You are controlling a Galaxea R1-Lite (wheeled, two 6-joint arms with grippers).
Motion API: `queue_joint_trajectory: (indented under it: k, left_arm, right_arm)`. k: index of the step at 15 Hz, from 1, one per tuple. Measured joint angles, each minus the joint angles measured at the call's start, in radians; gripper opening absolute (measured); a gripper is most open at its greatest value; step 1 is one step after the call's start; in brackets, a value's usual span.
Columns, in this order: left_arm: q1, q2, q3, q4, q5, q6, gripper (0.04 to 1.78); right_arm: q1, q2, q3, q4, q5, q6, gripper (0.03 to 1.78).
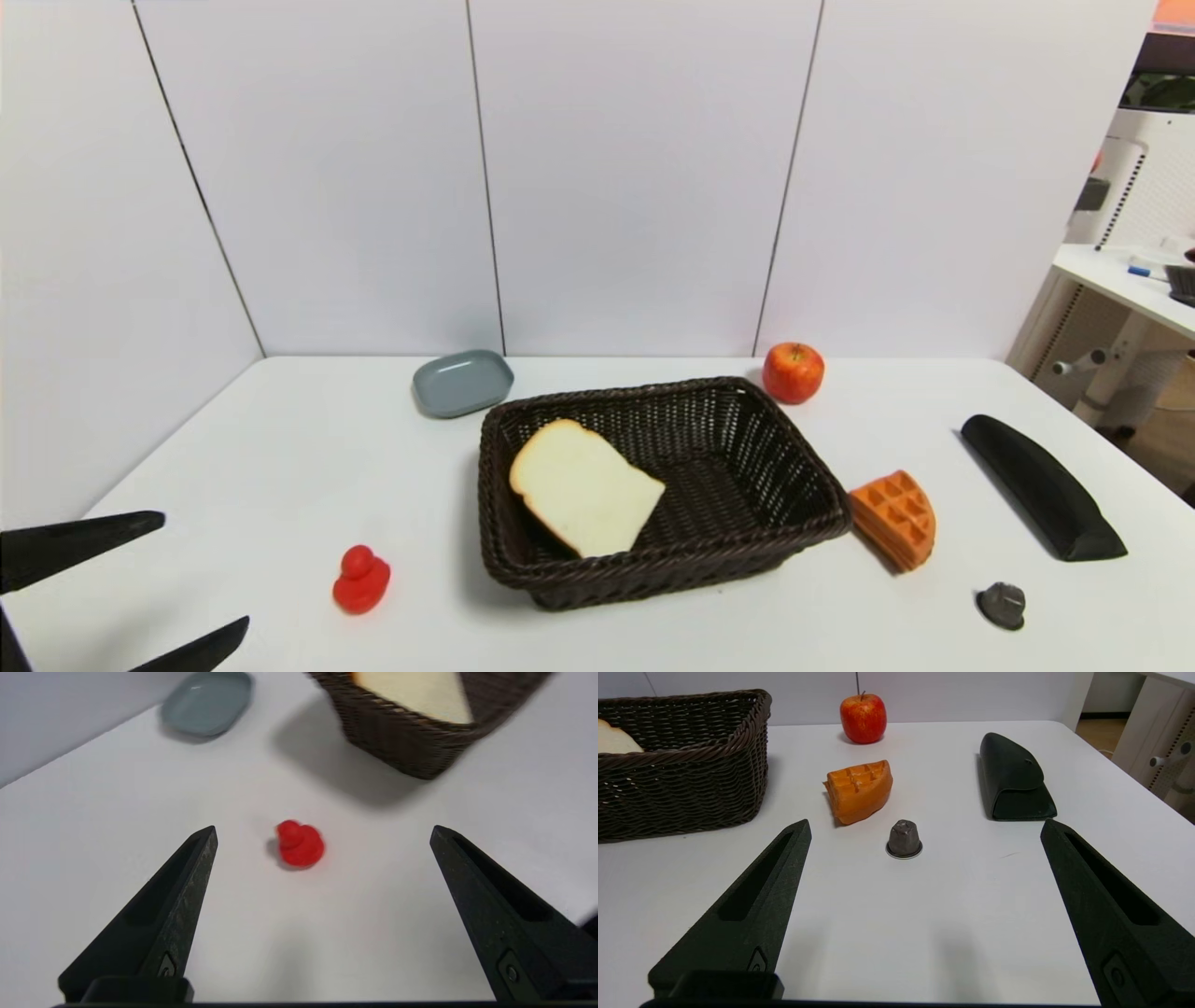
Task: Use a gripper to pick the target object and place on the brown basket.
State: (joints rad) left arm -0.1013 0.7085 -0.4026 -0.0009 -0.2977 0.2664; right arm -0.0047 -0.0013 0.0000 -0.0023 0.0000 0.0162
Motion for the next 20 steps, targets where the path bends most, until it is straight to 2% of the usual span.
queue_joint_trajectory:
  k: [3,7,13,16,20]
  left_arm:
    - [0.063,-0.223,0.191,-0.165,0.149,-0.044,1.67]
    - [0.130,-0.449,0.377,-0.217,0.194,-0.080,1.67]
    - [0.109,-0.677,0.402,-0.004,0.266,-0.113,1.69]
    - [0.107,-0.703,0.402,0.000,0.271,-0.141,1.69]
    - [0.107,-0.710,0.402,0.001,0.285,-0.255,1.69]
  right_arm:
    - [0.000,0.000,0.000,0.000,0.000,-0.001,1.70]
    - [0.000,0.000,0.000,0.000,0.000,0.000,1.70]
    - [0.000,0.000,0.000,0.000,0.000,-0.001,1.70]
    - [0.000,0.000,0.000,0.000,0.000,0.000,1.70]
    - [0.000,0.000,0.000,0.000,0.000,0.000,1.70]
